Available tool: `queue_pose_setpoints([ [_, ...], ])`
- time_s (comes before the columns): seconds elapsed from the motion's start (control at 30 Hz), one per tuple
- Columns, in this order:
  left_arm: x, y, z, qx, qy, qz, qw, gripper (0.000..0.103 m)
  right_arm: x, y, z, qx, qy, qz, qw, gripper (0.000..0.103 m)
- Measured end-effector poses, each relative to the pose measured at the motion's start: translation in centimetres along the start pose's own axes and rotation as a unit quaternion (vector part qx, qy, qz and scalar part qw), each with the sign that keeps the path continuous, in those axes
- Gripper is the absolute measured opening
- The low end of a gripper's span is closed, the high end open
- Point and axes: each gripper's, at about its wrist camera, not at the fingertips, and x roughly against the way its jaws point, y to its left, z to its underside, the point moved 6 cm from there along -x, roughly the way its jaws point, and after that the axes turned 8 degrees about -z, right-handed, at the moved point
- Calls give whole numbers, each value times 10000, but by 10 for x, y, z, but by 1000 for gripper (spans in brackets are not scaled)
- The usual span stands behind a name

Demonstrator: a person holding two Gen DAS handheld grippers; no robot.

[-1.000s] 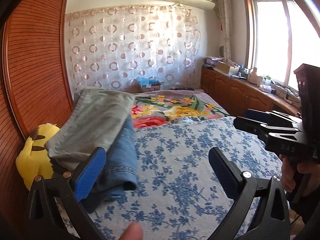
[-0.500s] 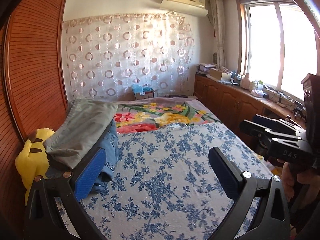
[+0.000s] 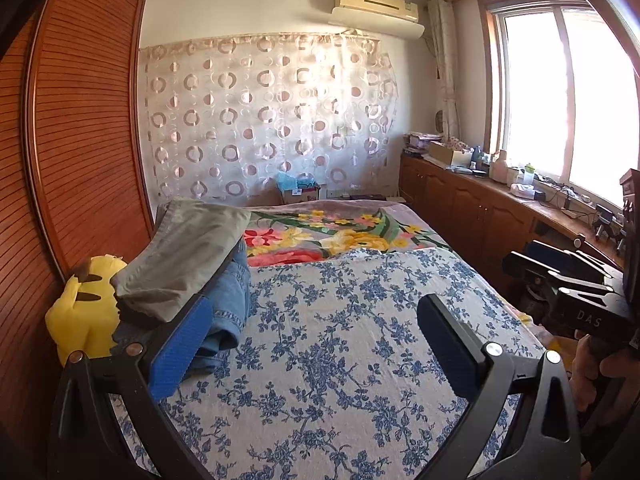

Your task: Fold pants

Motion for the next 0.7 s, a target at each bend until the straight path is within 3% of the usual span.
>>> queue_pose_setpoints([
  [0.7, 0, 4, 6, 42, 48, -29, 10000, 102, -3, -4, 7, 160, -24, 49, 9999, 71],
])
